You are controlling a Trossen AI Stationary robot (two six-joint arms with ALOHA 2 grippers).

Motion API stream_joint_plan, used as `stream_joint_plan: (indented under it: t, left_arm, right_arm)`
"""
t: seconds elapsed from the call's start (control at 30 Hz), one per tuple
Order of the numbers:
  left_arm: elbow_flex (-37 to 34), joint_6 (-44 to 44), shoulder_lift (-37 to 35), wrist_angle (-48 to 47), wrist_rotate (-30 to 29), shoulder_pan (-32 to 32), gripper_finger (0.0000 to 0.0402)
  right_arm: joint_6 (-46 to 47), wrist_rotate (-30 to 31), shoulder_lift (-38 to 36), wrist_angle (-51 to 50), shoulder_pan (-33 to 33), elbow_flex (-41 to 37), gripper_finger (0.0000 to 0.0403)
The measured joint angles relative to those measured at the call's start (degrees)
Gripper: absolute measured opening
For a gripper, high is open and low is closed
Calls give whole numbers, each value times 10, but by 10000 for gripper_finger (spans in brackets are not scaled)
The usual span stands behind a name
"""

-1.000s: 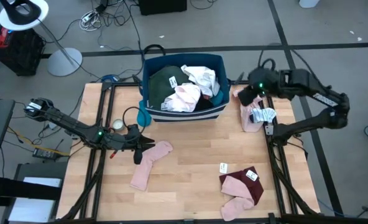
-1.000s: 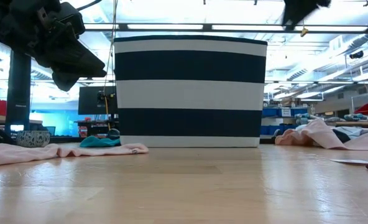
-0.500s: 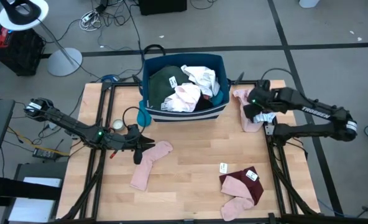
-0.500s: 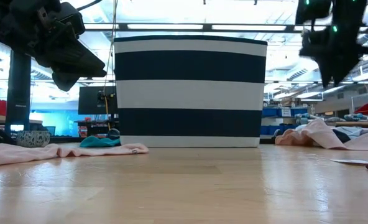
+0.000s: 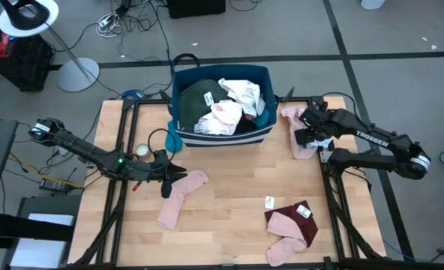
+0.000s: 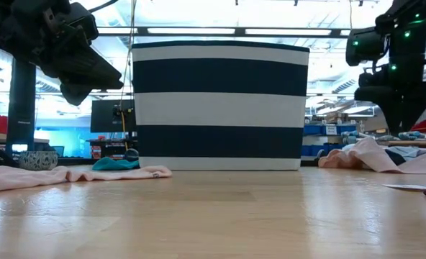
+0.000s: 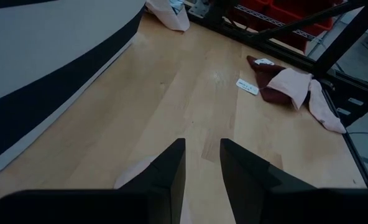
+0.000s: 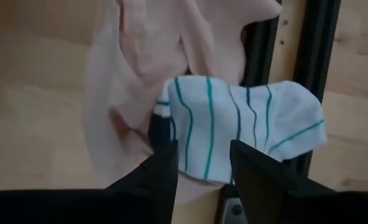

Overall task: Sort clothes
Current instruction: Put the white sock into the blue laundry bin

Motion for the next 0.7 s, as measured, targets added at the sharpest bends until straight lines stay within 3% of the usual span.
stream_joint_plan:
  t: [0.2,0.7]
  left_arm:
    - [0,0,0,0,0,0,106]
    - [0,0,0,0,0,0,106]
  right_arm:
    - [30,-4,1,20,-30,-12,130]
    - [-15,-30,6,122,-120,-80,111]
